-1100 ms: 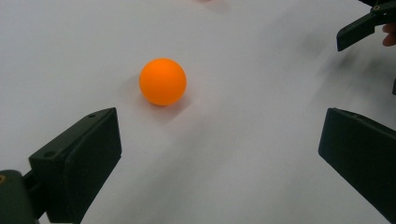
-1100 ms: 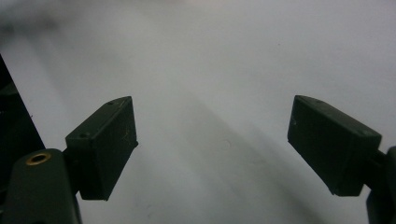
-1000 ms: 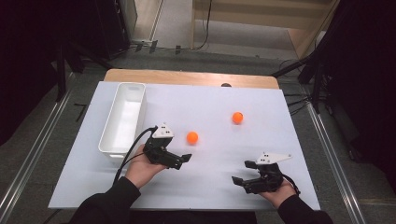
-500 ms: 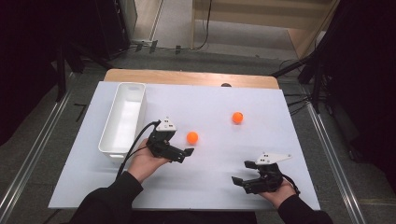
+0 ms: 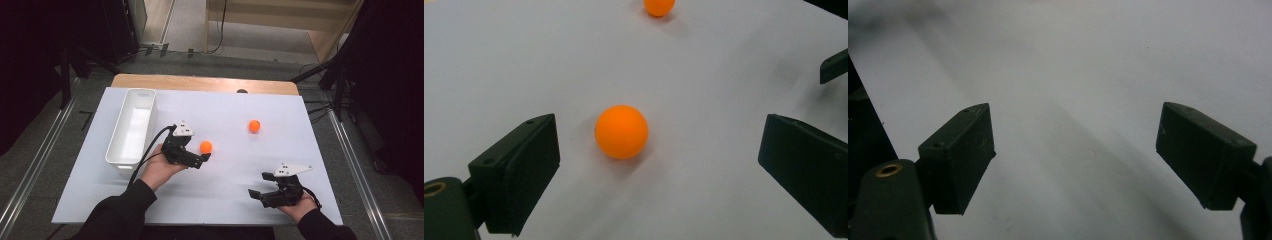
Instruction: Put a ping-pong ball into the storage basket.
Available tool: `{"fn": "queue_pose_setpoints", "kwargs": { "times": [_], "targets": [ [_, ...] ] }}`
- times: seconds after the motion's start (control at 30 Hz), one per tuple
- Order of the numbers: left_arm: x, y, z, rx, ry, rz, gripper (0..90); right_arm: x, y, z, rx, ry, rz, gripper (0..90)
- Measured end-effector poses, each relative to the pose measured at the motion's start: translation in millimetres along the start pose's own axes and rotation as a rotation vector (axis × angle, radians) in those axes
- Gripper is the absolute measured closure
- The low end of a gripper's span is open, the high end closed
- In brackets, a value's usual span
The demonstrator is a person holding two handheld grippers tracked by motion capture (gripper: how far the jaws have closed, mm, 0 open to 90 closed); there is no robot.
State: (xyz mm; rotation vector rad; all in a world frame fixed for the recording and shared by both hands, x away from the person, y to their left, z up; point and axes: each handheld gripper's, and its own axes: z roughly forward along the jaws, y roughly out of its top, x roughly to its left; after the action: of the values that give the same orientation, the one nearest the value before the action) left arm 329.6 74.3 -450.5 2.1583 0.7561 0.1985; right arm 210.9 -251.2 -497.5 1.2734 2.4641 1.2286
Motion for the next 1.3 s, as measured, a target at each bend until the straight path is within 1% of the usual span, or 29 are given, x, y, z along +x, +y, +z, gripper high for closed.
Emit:
{"fn": "queue_pose_setpoints", "kwargs": {
  "times": [0.2, 0.23, 0.27, 0.33, 0.5, 0.67, 0.7, 0.73, 0.9, 1.0, 1.03, 1.07, 1.1, 1.13, 1.17, 1.2, 1.23, 1.3],
  "targets": [
    [-0.2, 5.2, 5.9, 0.005, -0.002, 0.004, 3.7, -0.2, -0.1, 0.0, 0.001, 0.0, -0.001, 14.3],
    [-0.3, 5.8, 6.9, 0.003, 0.0, -0.001, 3.7, -0.3, -0.1, 0.1, 0.001, 0.0, 0.0, 14.3],
    [0.5, 6.8, 8.3, 0.002, -0.004, -0.014, 3.7, -0.5, -0.2, 0.1, 0.001, 0.001, 0.0, 14.3],
    [0.8, 8.2, 9.6, -0.001, 0.001, -0.021, 3.7, -0.8, -0.2, -0.2, 0.001, 0.003, 0.008, 14.3],
    [2.5, 11.9, 12.1, -0.005, 0.021, -0.011, 3.8, -1.7, -0.4, -0.2, -0.003, 0.003, 0.012, 14.3],
    [3.3, 15.2, 15.3, -0.009, 0.017, -0.012, 3.8, -1.8, 0.0, 0.5, -0.001, -0.001, 0.014, 14.3],
    [3.1, 15.9, 15.9, -0.01, 0.016, -0.012, 5.2, -1.8, 0.6, 0.9, -0.004, 0.001, 0.019, 14.3],
    [3.3, 16.8, 16.3, -0.011, 0.019, -0.004, 5.2, -1.8, 0.6, 0.9, -0.004, 0.001, 0.019, 14.3],
    [2.8, 22.0, 21.1, -0.016, 0.021, 0.001, 5.2, -2.6, 1.2, 1.9, -0.007, -0.004, 0.021, 14.3],
    [3.4, 25.4, 22.9, -0.016, 0.008, -0.005, 5.2, -3.6, 0.7, 1.6, -0.006, -0.005, 0.015, 14.3],
    [4.7, 28.3, 22.4, -0.027, -0.025, -0.041, 5.2, -3.8, 0.4, 1.1, -0.008, -0.007, 0.017, 14.3],
    [4.7, 28.3, 22.4, -0.027, -0.025, -0.041, 5.3, -3.8, 0.4, 1.1, -0.008, -0.007, 0.017, 14.3],
    [4.6, 30.0, 22.2, -0.032, -0.035, -0.048, 5.3, -3.8, 0.2, 1.0, -0.008, -0.007, 0.017, 14.3],
    [3.6, 32.5, 24.4, -0.021, -0.013, -0.019, 5.3, -4.1, 0.1, 0.9, -0.01, -0.008, 0.014, 14.3],
    [3.0, 33.2, 26.8, -0.015, 0.006, -0.008, 5.3, -3.9, 0.2, 1.0, -0.009, -0.006, 0.016, 14.3],
    [3.0, 33.2, 26.8, -0.015, 0.006, -0.008, 5.3, -3.9, 0.2, 1.0, -0.009, -0.006, 0.016, 14.3],
    [3.2, 33.5, 29.1, -0.011, 0.015, -0.002, 5.3, -3.7, 0.3, 1.0, -0.008, -0.005, 0.016, 14.3],
    [4.5, 32.7, 34.3, -0.013, 0.019, -0.015, 5.3, -3.6, 0.4, 1.0, -0.007, -0.007, 0.015, 14.3]
  ]
}}
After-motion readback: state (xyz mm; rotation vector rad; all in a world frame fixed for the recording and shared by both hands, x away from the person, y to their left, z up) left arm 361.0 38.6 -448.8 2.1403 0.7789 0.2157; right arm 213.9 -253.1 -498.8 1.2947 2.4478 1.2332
